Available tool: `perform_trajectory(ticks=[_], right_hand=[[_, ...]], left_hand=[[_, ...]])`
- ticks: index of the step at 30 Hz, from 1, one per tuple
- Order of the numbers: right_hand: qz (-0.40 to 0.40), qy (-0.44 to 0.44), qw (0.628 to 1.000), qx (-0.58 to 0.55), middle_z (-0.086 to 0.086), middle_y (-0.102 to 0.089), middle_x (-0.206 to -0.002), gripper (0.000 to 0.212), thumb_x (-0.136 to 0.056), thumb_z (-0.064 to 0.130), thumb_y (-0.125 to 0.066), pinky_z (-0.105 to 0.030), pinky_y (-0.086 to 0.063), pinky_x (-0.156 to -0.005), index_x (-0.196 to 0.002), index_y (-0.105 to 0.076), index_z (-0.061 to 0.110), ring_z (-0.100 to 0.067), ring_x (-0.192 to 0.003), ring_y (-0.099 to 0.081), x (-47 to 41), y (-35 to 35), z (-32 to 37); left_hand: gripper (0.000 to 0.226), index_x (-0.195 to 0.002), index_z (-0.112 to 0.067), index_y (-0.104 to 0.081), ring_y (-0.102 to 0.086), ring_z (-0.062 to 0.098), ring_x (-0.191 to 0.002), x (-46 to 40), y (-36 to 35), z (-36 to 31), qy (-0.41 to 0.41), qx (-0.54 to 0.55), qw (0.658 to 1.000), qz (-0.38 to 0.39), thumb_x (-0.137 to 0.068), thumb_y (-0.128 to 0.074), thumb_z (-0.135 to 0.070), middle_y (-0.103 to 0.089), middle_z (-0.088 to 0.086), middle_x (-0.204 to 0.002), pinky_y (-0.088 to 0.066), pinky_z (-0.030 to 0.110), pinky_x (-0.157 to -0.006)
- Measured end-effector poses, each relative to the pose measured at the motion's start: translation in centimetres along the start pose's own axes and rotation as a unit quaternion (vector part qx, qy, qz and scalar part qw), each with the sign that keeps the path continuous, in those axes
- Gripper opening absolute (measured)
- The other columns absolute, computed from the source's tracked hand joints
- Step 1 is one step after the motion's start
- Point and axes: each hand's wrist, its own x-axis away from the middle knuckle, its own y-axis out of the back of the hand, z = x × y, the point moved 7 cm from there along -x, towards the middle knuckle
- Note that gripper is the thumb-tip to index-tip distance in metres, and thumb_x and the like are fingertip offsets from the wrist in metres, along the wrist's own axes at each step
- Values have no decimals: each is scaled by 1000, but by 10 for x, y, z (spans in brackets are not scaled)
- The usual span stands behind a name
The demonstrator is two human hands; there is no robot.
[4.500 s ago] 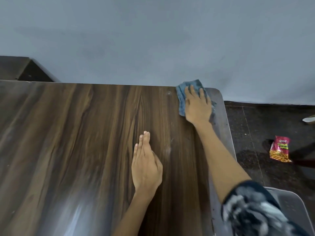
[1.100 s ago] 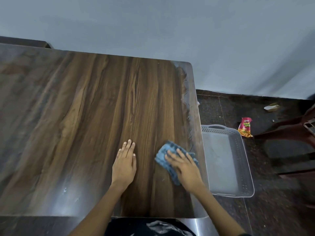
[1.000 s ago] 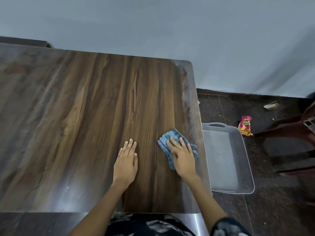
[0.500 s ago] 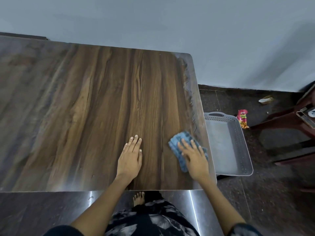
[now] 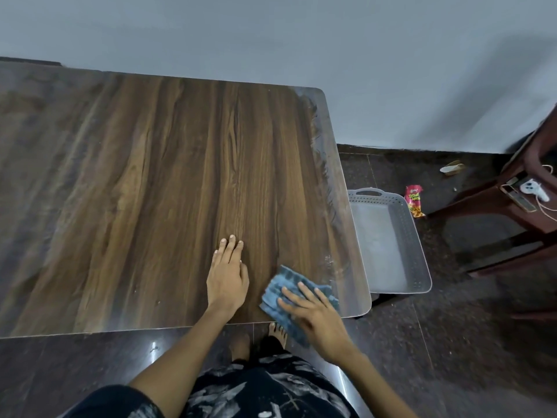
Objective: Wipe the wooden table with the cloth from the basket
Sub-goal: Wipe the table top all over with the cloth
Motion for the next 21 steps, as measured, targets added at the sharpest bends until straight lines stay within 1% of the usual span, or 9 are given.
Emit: perform_trajectory(ticks=[2, 4, 8, 11, 13, 14, 16, 18, 21], right_hand=[[-3, -28, 999, -22, 27, -22, -143, 46, -95, 24, -40, -28, 1, -116, -133, -32, 49, -3, -140, -1, 4, 14, -25], [-38, -74, 996, -34, 28, -24, -142, 45, -96, 22, -41, -30, -2, -117, -131, -35, 50, -2, -140, -4, -7, 33, -50], [-97, -127, 987, -24, 23, -23, -143, 46, -96, 11, -44, -28, 2, -114, -135, -44, 36, -9, -141, -5, -53, 56, -54], [-81, -95, 992, -6, 22, -15, -145, 44, -98, 19, -37, -27, 10, -112, -139, -39, 34, -8, -138, 4, -71, 53, -35], [-42, -40, 998, 7, 23, -10, -146, 49, -94, 33, -23, -25, 13, -111, -141, -34, 34, -9, -138, 7, -70, 44, -33], [-21, -20, 999, 17, 22, -12, -147, 53, -91, 37, -19, -24, 13, -111, -142, -33, 35, -10, -140, 4, -67, 43, -39], [4, 1, 998, 68, 18, -24, -148, 51, -89, 36, -26, -24, 6, -112, -140, -35, 37, -12, -140, -12, -66, 47, -57], [4, -17, 995, 103, 18, -38, -143, 49, -88, 36, -34, -27, -4, -112, -136, -38, 40, -11, -135, -28, -74, 58, -78], [-15, -77, 992, 101, 13, -44, -141, 48, -89, 37, -32, -32, -13, -110, -136, -41, 38, -16, -134, -37, -111, 87, -112]], left_hand=[[44, -138, -10, -40, -16, 16, -142, -1, 0, -5, -14, 7, 1000, 1, -94, -40, -7, -29, 2, -150, -12, 30, -116], [45, -136, -11, -42, -20, 16, -141, -4, -1, -13, -37, 13, 999, 2, -92, -41, -3, -33, 1, -148, -15, 29, -116], [47, -138, -13, -41, -19, 15, -141, -18, -11, -31, -62, 13, 998, 13, -92, -40, -2, -33, 0, -148, -10, 26, -115], [47, -140, -13, -35, -15, 14, -142, -37, -22, -46, -70, 6, 997, 29, -94, -39, -5, -29, -1, -150, -6, 25, -115], [49, -143, -14, -30, -11, 13, -143, -51, -28, -56, -72, -1, 997, 38, -95, -37, -7, -24, -2, -152, -4, 25, -115], [49, -143, -14, -28, -10, 13, -143, -59, -31, -60, -71, -5, 997, 40, -95, -37, -8, -23, -2, -153, -4, 25, -116], [48, -144, -15, -24, -8, 13, -143, -75, -37, -70, -69, -14, 997, 40, -97, -34, -11, -21, -3, -153, -4, 26, -116], [46, -145, -16, -22, -6, 12, -143, -92, -42, -77, -62, -19, 997, 40, -99, -30, -17, -18, -3, -154, -2, 26, -115], [46, -146, -17, -19, 1, 9, -140, -123, -50, -90, -43, -30, 998, 37, -100, -27, -24, -15, -4, -154, 0, 26, -113]])
